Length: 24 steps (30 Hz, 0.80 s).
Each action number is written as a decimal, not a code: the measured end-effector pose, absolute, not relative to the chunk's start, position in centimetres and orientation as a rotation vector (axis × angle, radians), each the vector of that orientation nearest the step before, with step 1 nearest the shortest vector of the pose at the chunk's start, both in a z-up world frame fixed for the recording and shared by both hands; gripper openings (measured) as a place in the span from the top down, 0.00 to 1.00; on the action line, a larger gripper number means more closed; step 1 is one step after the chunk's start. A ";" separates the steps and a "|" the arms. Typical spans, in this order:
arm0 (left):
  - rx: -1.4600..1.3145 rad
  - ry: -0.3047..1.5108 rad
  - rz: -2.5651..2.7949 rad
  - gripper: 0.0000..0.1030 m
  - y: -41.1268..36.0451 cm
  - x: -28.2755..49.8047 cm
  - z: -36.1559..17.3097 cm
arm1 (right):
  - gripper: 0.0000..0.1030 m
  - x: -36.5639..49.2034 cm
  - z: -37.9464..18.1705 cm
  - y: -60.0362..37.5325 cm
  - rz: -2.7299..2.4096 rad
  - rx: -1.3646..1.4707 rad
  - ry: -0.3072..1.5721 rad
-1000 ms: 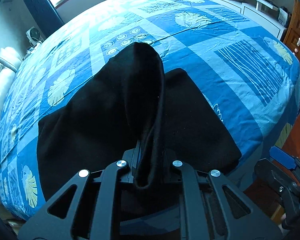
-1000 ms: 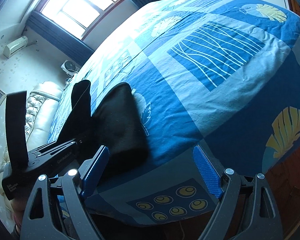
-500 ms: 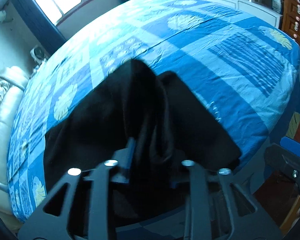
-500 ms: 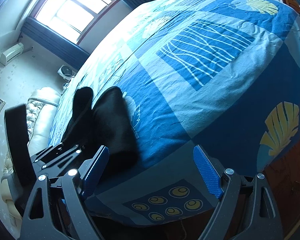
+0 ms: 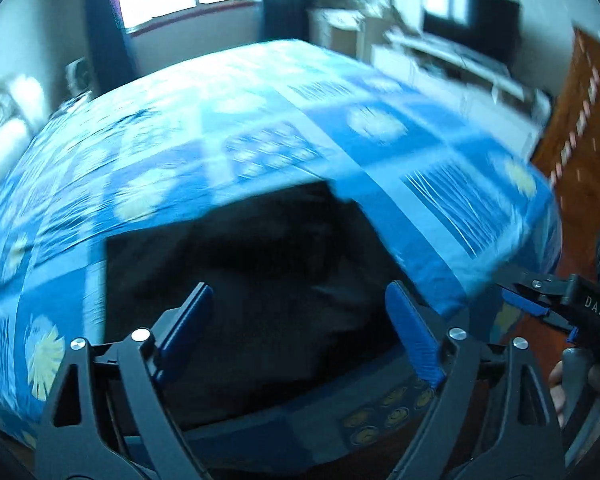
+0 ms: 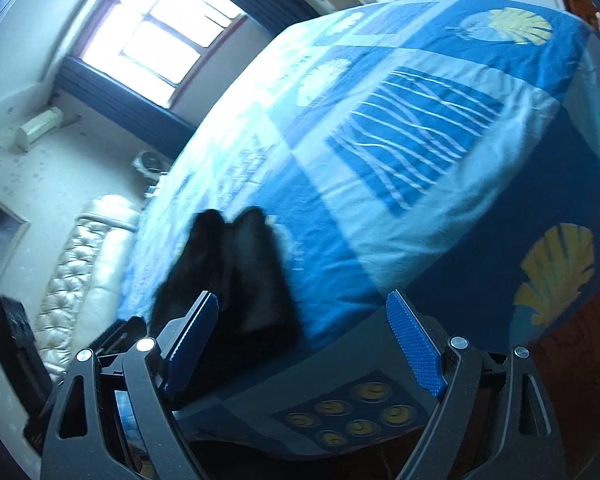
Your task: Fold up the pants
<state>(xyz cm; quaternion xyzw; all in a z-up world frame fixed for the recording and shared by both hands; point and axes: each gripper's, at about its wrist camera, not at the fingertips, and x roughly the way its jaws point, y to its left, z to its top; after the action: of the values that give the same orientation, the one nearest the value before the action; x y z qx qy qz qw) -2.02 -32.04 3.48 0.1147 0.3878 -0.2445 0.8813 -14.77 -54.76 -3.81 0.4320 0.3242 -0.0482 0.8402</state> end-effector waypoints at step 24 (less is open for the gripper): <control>-0.164 1.051 -0.277 0.12 -8.5 2.3 -3.9 | 0.81 -2.2 -7.1 -46.6 0.137 0.916 0.946</control>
<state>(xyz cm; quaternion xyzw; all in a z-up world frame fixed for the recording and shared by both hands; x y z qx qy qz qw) 2.35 -8.50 -3.87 -0.0779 0.4996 -0.1314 0.8527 -2.21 -46.55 -7.08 0.4253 0.4393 0.0634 0.7887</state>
